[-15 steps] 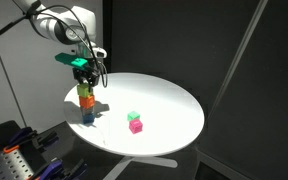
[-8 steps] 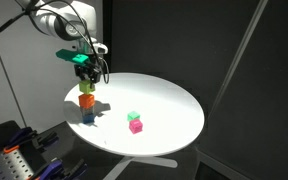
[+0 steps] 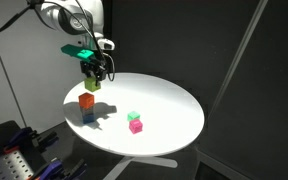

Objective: Put the yellow block on the table

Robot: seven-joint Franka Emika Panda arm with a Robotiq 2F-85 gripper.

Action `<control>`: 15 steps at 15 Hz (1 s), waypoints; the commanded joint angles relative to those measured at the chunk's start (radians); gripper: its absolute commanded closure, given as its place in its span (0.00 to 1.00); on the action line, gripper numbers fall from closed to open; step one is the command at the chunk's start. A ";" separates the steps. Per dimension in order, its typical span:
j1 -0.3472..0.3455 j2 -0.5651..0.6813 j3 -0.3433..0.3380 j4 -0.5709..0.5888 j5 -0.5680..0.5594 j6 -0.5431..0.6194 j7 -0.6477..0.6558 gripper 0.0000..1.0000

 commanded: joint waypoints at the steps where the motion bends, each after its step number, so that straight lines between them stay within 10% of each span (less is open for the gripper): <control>1: -0.027 0.013 -0.028 0.055 -0.010 -0.055 -0.016 0.73; 15: -0.097 0.202 -0.083 0.190 -0.006 -0.097 -0.028 0.73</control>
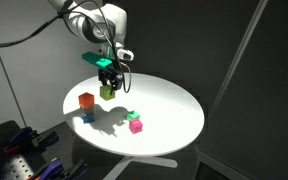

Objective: Put the yellow block on the table

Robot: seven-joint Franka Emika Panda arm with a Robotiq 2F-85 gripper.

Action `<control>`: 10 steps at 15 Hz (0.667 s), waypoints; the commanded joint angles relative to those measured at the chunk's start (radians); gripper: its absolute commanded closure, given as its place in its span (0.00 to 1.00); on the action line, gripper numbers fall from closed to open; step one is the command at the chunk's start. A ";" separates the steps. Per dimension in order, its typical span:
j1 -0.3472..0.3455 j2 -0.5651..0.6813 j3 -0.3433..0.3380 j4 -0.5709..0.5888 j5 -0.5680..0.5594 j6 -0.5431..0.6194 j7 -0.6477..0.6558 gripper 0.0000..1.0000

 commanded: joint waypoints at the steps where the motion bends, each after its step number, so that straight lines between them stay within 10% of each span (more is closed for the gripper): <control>1: -0.019 0.064 -0.006 0.061 -0.005 -0.044 -0.024 0.73; 10: -0.032 0.179 0.001 0.074 -0.013 0.018 -0.075 0.73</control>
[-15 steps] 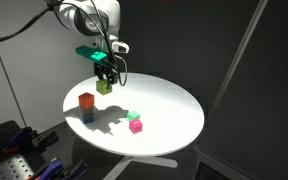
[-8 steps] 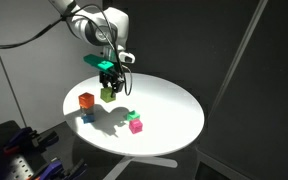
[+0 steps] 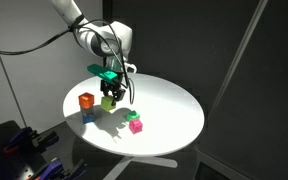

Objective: Put the yellow block on the table

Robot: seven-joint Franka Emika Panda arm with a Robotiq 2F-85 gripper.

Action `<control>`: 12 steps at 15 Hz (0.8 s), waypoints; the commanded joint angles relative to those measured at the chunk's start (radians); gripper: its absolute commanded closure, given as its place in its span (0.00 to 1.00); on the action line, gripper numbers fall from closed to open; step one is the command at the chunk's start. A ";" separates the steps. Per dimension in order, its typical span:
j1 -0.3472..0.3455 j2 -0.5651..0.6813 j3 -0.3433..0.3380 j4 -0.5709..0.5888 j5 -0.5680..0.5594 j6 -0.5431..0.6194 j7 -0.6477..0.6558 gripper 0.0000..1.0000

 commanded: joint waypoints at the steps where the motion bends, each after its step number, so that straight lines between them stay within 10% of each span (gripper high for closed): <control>1: -0.015 0.051 0.006 0.029 -0.016 0.017 -0.023 0.73; 12: -0.062 0.158 0.004 0.071 -0.010 0.101 -0.073 0.73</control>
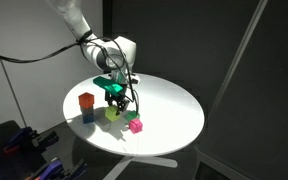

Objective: Put the yellow block on the table

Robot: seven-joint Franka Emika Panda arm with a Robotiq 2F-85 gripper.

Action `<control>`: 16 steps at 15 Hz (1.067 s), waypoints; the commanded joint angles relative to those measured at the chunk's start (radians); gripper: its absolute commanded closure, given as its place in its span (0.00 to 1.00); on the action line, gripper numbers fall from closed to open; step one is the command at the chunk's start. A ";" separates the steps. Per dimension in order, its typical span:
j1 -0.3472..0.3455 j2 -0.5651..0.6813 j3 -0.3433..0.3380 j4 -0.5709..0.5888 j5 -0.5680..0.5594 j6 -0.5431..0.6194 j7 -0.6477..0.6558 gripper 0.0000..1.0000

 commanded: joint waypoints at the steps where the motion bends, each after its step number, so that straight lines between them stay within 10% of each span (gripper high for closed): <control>1: -0.030 0.038 0.005 0.045 -0.010 0.008 -0.028 0.73; 11: -0.050 0.090 0.007 0.082 -0.014 0.011 -0.026 0.73; 12: -0.049 0.091 0.007 0.083 -0.015 0.009 -0.026 0.29; 16: -0.048 0.092 0.009 0.080 -0.017 0.007 -0.027 0.01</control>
